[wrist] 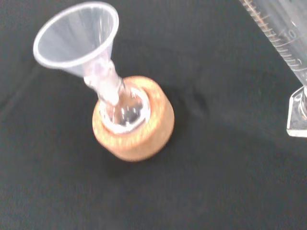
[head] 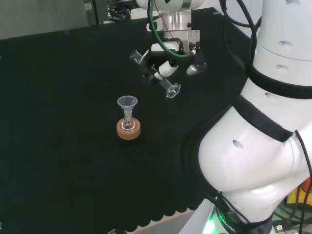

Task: Put the graduated cylinder back on the table.

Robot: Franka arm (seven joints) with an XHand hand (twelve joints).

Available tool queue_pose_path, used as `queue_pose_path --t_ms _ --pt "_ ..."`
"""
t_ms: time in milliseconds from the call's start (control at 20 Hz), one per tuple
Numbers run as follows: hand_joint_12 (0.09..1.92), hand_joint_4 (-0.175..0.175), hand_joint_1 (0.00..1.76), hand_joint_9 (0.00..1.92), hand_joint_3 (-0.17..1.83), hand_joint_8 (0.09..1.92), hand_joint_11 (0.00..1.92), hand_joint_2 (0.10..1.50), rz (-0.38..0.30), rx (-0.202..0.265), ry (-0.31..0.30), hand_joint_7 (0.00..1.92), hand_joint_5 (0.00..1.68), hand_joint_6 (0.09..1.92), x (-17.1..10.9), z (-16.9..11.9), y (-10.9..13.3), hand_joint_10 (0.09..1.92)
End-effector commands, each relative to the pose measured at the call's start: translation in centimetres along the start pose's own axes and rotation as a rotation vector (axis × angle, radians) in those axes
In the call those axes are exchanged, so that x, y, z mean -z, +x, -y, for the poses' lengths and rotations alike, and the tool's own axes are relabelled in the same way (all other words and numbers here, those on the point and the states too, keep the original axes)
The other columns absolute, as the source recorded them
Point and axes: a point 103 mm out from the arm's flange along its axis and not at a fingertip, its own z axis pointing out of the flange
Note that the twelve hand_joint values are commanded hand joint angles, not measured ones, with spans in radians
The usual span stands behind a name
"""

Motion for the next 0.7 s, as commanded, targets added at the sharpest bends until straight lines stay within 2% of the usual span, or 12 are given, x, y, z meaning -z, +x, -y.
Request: queue_pose_path --t_ms 50,300,700 --pt "0.76 -0.175 1.25 1.37 0.00 1.12 1.19 1.15 -0.071 0.056 -0.104 0.93 0.89 1.13 -0.2 -2.9 -1.3 0.15" --pt "0.76 -0.175 1.24 1.37 0.00 1.12 1.19 1.15 -0.096 0.111 -0.173 0.93 0.89 1.13 -0.4 -5.6 -1.9 0.15" --pt "0.76 -0.175 1.24 1.36 0.00 1.12 1.18 1.15 -0.166 0.186 -0.231 0.92 0.89 1.14 -0.9 -10.3 -2.6 0.14"
